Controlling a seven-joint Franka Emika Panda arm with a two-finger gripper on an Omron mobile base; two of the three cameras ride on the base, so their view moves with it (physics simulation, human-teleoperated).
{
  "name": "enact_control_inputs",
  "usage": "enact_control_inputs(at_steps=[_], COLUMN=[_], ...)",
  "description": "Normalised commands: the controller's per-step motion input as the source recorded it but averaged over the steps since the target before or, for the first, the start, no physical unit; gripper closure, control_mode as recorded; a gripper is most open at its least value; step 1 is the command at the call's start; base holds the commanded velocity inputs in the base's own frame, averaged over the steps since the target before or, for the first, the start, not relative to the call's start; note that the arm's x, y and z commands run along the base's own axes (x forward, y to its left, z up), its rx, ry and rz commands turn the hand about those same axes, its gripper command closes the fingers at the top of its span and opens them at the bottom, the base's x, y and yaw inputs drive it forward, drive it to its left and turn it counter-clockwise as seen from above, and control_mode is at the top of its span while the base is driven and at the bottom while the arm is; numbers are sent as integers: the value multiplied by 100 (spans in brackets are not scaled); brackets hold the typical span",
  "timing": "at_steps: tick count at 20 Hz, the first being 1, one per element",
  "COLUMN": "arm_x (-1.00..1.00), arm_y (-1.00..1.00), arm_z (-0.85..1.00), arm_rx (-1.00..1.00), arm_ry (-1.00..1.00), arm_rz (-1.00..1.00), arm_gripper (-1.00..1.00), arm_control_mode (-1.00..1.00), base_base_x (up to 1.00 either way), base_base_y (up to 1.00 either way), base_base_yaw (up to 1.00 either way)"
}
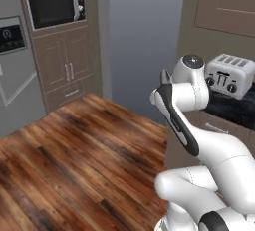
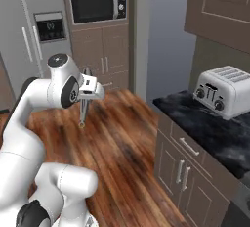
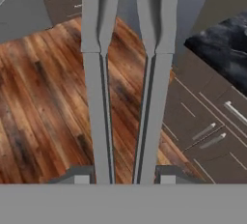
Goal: Take the tongs from the drawer on the right and place them on the dining counter next to the tray containing the kebab skewer.
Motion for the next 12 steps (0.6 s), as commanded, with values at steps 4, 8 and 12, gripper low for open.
enact_control_inputs(at_steps=[4,8,12], arm_x=[0,0,0], arm_y=[0,0,0], arm_z=[0,0,0], arm_rx=[0,0,0], arm_ry=[0,0,0], arm_rz=[0,0,0], arm_gripper=[100,100,100], arm_control_mode=[100,100,100], base_base_x=[27,43,62], base_base_y=[55,50,15], base_base_yaw=[37,35,29])
